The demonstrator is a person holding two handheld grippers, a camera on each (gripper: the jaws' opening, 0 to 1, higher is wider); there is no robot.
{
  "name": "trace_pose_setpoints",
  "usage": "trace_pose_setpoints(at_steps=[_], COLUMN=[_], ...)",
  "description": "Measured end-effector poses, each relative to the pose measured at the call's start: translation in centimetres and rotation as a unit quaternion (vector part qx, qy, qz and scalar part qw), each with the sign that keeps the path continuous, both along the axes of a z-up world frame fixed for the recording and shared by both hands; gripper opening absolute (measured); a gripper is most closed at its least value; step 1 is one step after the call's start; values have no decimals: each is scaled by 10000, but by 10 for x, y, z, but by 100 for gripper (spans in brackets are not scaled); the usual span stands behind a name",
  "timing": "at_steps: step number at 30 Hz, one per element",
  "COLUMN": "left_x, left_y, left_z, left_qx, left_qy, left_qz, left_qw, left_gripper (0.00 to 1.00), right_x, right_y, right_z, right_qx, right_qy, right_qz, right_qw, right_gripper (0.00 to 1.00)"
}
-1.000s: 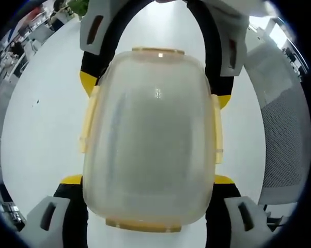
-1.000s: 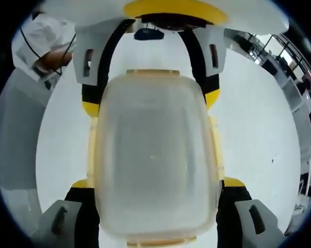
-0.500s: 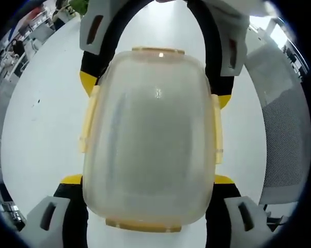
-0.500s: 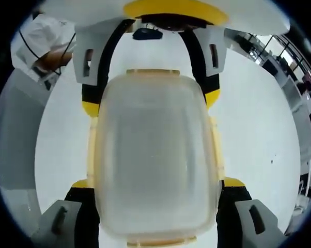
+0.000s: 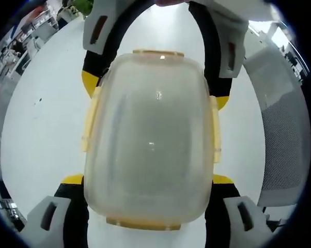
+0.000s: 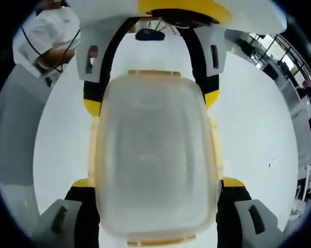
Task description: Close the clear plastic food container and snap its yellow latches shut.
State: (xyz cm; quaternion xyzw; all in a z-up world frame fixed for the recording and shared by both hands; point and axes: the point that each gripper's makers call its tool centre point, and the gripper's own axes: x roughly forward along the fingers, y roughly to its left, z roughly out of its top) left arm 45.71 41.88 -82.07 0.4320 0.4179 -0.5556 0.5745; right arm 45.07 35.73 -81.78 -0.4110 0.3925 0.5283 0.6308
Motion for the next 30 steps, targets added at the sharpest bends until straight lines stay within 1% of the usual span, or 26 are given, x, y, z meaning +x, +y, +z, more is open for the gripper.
trace_pose_setpoints(at_steps=[1,2,3,4,5,6,7,9,11,13,15,18,21,22,25,27,30], left_x=[-1,-1,-1,2,4,3,1,1,1,3,-1,-4,-4,-4,-2,-2,-3], left_y=[0,0,-1,-2,0,0,-1,-5,-7,-9,-9,-10,-11,-12,-13,-14,-15], left_z=[0,1,1,0,0,0,1,4,6,8,6,7,10,12,17,19,20], left_qx=[19,50,62,100,234,207,154,33,-35,-56,-52,-44,-110,-177,-290,-377,-497], left_qy=[-31,-130,-207,-351,-530,-537,-431,-311,-306,-390,-320,-355,-356,-305,-265,-275,-263], left_qz=[-52,-172,-276,-459,-617,-605,-518,-360,-328,-313,-294,-324,-304,-242,-125,-96,-15], left_qw=[10000,9998,9994,9983,9964,9965,9976,9989,9990,9987,9990,9988,9988,9991,9992,9989,9984], left_gripper=[95,96,97,99,99,99,99,99,99,99,99,99,99,99,99,98,99], right_x=[0,0,1,0,-3,-3,-1,-3,-3,-2,1,-1,-1,1,6,3,3], right_y=[0,1,3,5,6,5,1,0,0,4,5,6,8,10,13,12,9], right_z=[0,0,1,3,3,2,2,2,4,8,9,11,15,18,25,26,27], right_qx=[-15,-4,38,110,129,103,14,55,91,215,283,372,491,658,871,957,1068], right_qy=[12,-21,-73,-80,15,5,-52,4,-25,-101,-175,-142,-187,-222,-337,-269,-253], right_qz=[-9,33,76,159,99,105,111,63,34,38,-1,-70,-118,-226,-282,-368,-482], right_qw=[10000,10000,9999,9998,9999,9999,9999,10000,10000,9997,9994,9992,9986,9973,9952,9944,9928], right_gripper=[97,100,100,100,100,100,100,100,100,100,100,100,100,100,100,100,100])
